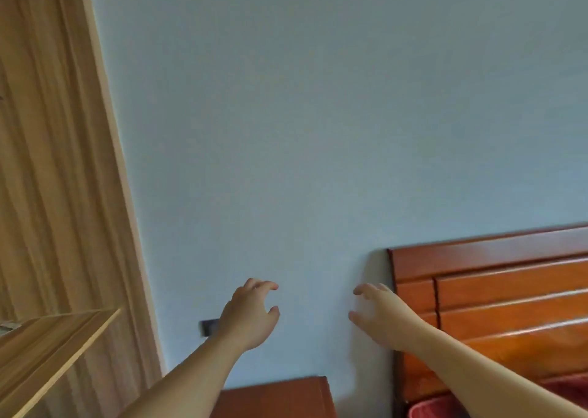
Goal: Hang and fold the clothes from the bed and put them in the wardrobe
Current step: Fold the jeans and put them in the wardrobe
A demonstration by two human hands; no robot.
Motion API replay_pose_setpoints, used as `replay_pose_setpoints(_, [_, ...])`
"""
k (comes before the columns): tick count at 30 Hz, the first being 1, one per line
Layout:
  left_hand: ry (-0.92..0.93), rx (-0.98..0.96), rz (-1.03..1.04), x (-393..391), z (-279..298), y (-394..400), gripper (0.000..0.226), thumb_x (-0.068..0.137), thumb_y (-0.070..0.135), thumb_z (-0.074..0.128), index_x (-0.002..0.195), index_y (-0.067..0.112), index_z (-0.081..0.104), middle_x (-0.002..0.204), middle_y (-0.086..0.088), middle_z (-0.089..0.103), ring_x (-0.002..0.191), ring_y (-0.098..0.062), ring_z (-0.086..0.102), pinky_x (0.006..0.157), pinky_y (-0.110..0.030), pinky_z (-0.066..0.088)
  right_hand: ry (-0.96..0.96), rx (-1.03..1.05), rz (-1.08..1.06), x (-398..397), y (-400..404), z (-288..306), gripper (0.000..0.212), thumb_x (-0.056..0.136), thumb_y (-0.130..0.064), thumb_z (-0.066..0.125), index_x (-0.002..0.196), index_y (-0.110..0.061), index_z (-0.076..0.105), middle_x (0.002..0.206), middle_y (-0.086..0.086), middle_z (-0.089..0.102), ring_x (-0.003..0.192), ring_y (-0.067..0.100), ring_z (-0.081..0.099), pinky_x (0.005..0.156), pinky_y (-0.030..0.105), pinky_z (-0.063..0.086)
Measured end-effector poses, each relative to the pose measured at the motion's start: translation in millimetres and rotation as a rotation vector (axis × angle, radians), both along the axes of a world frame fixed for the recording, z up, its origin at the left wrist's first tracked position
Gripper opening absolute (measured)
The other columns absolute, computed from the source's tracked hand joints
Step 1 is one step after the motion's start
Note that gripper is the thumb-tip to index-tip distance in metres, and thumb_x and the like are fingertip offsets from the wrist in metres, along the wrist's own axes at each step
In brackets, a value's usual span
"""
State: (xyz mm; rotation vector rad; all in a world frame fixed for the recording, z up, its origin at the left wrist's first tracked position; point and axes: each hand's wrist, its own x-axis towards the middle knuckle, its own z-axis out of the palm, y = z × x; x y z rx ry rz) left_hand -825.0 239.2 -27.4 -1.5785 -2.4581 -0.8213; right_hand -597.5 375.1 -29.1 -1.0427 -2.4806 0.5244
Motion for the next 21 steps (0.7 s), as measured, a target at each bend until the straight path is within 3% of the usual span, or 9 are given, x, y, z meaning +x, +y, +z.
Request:
replay_pose_setpoints(3, [0.011, 0.030, -0.164, 69.2, 0.3, 36.5, 0.042, 0.092, 0.033, 0.051, 0.134, 0.031, 0.050, 0.138, 0.011, 0.044, 0.126, -0.012, 0.043, 0.102, -0.031, 0.040, 0.023, 0.013, -0.154, 89.3, -3.8, 2.5, 0.054, 0.085, -0.046, 0.059, 0.134, -0.027, 0.047, 0.130, -0.002, 0.048, 0.101, 0.013, 0.058, 0.089, 0.025, 0.045])
replay_pose_setpoints(8, [-0.037, 0.041, -0.440, 186.5, -32.3, 59.4, 0.041, 0.088, 0.031, 0.054, 0.129, 0.033, 0.053, 0.131, 0.013, 0.046, 0.122, -0.012, 0.047, 0.096, -0.025, 0.041, -0.001, -0.019, -0.430, 223.6, -48.5, -17.8, 0.052, 0.081, -0.049, 0.058, 0.127, -0.027, 0.050, 0.117, -0.005, 0.050, 0.097, 0.012, 0.058, 0.091, 0.027, 0.045])
replay_pose_setpoints(15, [-0.133, -0.084, -0.731, 309.6, -112.8, 3.3, 0.042, 0.084, 0.024, 0.061, 0.125, 0.028, 0.060, 0.129, 0.005, 0.052, 0.119, -0.019, 0.050, 0.101, -0.034, 0.041, -0.127, -0.179, -0.682, 329.2, -171.1, -83.2, 0.053, 0.085, -0.042, 0.060, 0.132, -0.021, 0.048, 0.130, 0.003, 0.047, 0.116, 0.020, 0.052, 0.097, 0.025, 0.039])
replay_pose_setpoints(21, [-0.116, -0.163, -0.831, 385.9, -113.9, -36.8, 0.044, 0.088, 0.024, 0.057, 0.131, 0.028, 0.055, 0.136, 0.003, 0.048, 0.125, -0.020, 0.044, 0.103, -0.035, 0.040, -0.160, -0.236, -0.809, 410.2, -248.0, -88.4, 0.050, 0.086, -0.038, 0.057, 0.133, -0.024, 0.046, 0.135, 0.002, 0.044, 0.110, 0.020, 0.053, 0.092, 0.032, 0.046])
